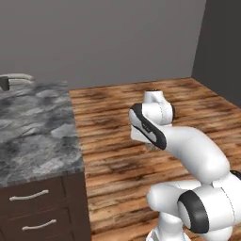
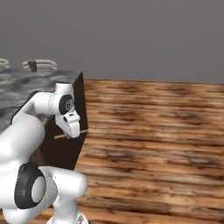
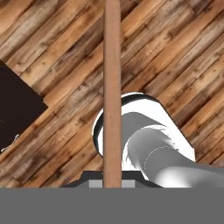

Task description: Take a straw from the drawer in front and place it inside the glass cup on the dining counter.

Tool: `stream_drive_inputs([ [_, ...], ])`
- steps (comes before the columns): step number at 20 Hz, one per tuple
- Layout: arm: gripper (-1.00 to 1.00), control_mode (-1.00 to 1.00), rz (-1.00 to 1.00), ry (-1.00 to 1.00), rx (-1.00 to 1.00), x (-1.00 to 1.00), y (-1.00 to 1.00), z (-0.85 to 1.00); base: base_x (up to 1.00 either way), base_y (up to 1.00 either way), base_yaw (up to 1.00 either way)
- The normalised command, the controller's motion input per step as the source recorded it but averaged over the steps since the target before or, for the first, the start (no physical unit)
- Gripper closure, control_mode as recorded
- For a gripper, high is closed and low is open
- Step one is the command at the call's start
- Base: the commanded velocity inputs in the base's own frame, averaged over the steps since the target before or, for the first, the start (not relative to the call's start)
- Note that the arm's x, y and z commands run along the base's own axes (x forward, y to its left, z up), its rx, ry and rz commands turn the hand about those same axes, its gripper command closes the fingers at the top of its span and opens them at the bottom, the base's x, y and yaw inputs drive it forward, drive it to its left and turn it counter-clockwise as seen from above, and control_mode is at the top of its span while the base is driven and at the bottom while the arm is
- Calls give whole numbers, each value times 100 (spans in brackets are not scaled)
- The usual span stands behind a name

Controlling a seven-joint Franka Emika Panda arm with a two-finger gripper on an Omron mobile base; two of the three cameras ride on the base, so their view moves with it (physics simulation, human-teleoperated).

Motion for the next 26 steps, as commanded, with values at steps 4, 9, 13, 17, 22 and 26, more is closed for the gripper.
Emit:
stream_drive_inputs([
  [4,100,100,0,0,0,0,0,0,10,-45,61],
  [9,100,100,0,0,0,0,0,0,22,-65,53],
  [13,100,100,0,0,0,0,0,0,39,-76,48],
  [17,100,100,0,0,0,0,0,0,62,-78,45],
  [22,100,100,0,0,0,0,0,0,87,-88,39],
  [26,100,100,0,0,0,0,0,0,82,-99,34],
])
